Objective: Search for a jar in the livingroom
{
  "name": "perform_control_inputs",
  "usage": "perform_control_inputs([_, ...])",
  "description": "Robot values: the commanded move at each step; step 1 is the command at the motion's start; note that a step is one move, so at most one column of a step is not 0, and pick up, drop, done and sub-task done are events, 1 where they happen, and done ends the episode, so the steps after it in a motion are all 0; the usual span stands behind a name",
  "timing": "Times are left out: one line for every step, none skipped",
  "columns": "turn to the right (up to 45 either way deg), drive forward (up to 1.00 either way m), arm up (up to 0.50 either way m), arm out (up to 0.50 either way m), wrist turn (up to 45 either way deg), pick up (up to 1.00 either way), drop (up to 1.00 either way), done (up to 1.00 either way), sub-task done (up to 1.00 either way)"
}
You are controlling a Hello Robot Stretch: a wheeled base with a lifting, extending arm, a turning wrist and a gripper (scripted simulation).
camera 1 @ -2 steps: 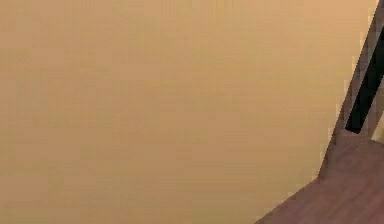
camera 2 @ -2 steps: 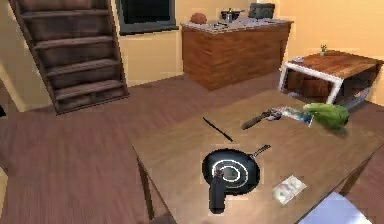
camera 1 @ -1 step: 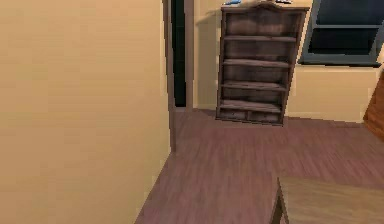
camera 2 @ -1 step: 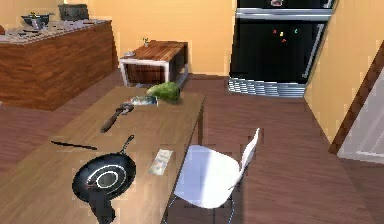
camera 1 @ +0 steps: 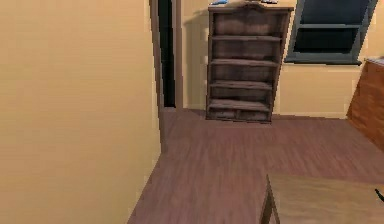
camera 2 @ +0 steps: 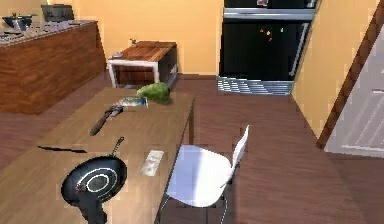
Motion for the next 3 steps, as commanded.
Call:
perform_control_inputs([0.0, 1.0, 0.0, 0.0, 0.0, 0.0, 0.0, 0.0, 0.0])
perform_control_inputs([3.0, 0.0, 0.0, 0.0, 0.0, 0.0, 0.0, 0.0, 0.0])
perform_control_inputs([0.0, 1.0, 0.0, 0.0, 0.0, 0.0, 0.0, 0.0, 0.0])
